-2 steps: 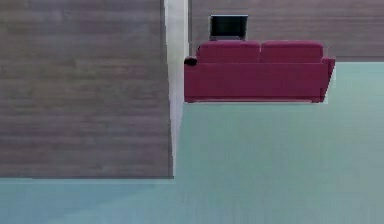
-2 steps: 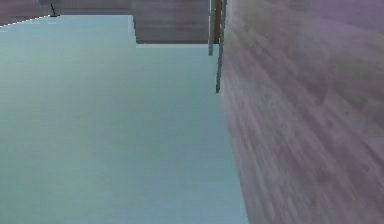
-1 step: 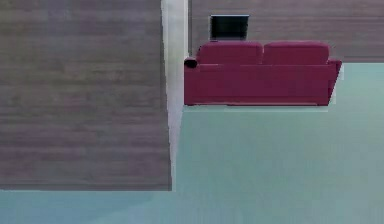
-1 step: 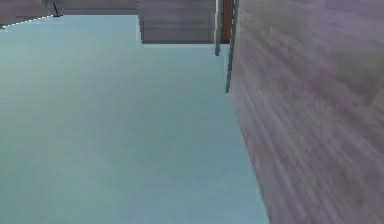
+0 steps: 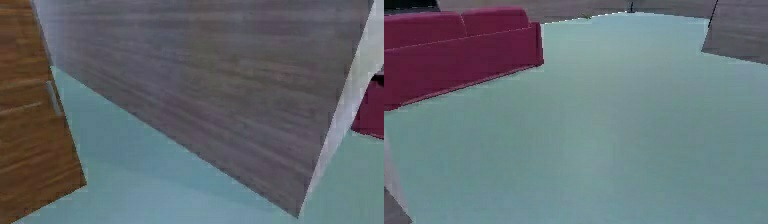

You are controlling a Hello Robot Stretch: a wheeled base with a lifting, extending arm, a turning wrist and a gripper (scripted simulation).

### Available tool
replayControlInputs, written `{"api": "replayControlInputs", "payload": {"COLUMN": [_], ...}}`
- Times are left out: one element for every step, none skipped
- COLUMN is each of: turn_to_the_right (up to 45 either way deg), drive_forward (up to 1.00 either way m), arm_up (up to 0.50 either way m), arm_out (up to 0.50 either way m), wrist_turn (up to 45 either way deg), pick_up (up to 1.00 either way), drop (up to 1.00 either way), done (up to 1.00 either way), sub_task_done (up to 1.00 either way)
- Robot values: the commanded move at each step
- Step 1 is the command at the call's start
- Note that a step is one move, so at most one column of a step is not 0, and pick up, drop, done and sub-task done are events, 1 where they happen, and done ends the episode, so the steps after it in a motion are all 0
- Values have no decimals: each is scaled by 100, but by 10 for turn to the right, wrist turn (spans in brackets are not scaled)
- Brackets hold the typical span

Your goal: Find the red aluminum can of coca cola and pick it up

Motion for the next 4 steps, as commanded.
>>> {"api": "replayControlInputs", "payload": {"turn_to_the_right": [-420, 0, -450, -90], "drive_forward": [0, 95, 0, 0], "arm_up": [0, 0, 0, 0], "arm_out": [0, 0, 0, 0], "wrist_turn": [0, 0, 0, 0], "pick_up": [0, 0, 0, 0], "drop": [0, 0, 0, 0], "done": [0, 0, 0, 0], "sub_task_done": [0, 0, 0, 0]}}
